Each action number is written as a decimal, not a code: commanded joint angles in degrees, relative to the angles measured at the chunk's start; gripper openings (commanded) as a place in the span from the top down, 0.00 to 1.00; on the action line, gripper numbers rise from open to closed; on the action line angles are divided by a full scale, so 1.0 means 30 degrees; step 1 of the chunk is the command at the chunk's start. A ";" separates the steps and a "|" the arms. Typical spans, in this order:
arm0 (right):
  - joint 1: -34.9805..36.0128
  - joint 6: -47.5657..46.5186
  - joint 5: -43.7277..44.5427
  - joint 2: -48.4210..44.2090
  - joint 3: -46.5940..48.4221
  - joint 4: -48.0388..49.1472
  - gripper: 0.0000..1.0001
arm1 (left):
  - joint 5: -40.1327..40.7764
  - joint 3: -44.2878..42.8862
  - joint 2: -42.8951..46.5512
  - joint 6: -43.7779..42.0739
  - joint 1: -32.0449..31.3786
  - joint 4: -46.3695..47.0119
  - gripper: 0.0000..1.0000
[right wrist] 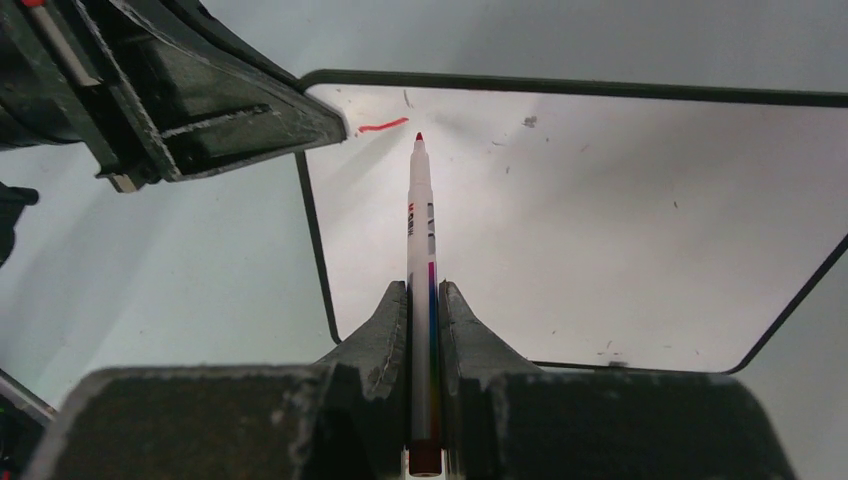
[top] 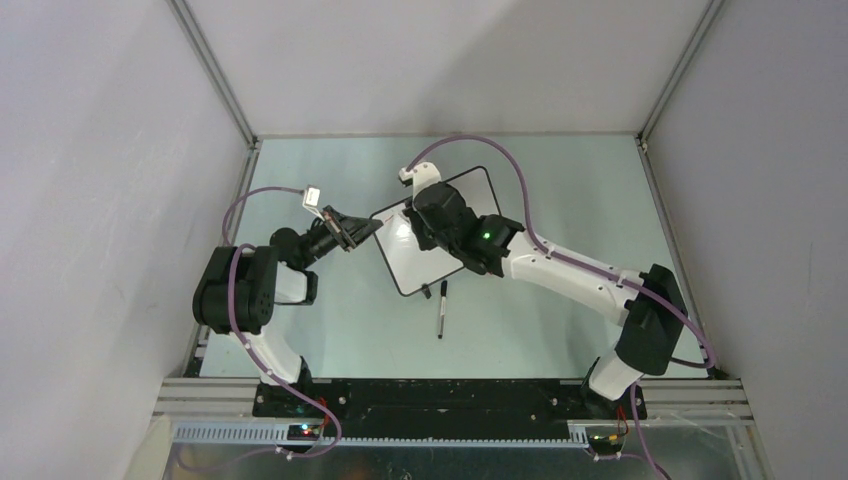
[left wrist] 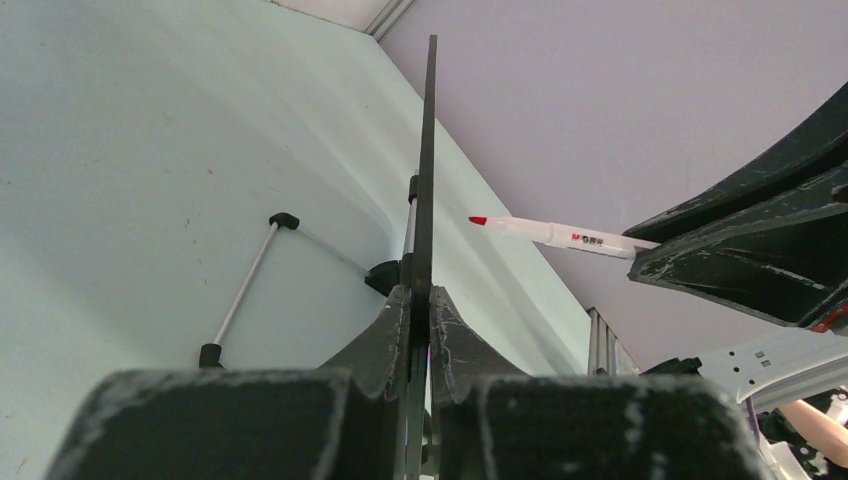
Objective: Write a sentence on the whiteboard
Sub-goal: Write a sentence on the whiteboard, then move the whiteboard to the center of the board.
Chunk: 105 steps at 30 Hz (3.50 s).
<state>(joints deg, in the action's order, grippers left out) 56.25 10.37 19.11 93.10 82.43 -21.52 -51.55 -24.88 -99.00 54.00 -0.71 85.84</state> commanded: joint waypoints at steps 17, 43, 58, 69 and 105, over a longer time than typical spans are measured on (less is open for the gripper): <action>0.0265 -0.0524 -0.0836 0.0684 0.0967 0.0780 1.00 | -0.0689 -0.0201 0.0313 -0.0011 -0.0320 0.0624 1.00; 0.0258 -0.0612 -0.0475 0.1563 0.1671 0.0408 1.00 | -0.0698 -0.0289 0.0216 0.0018 -0.0407 0.0624 1.00; 0.0246 -0.0544 -0.0294 0.1330 0.1357 0.0031 1.00 | -0.0716 -0.0289 0.0219 0.0045 -0.0408 0.0624 1.00; 0.0272 -0.0228 -0.0231 0.0917 0.0525 -0.0065 1.00 | -0.0709 -0.0260 0.0239 0.0048 -0.0407 0.0620 1.00; 0.0496 -0.0172 0.0331 -0.2466 -0.1659 0.1248 1.00 | -0.0713 -0.0185 0.0470 0.0091 -0.0355 0.0624 0.66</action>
<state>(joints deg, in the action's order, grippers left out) 57.74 10.02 18.20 90.19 79.44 -21.52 -51.81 -24.88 -99.00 54.17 -0.99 85.80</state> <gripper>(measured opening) 0.136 0.258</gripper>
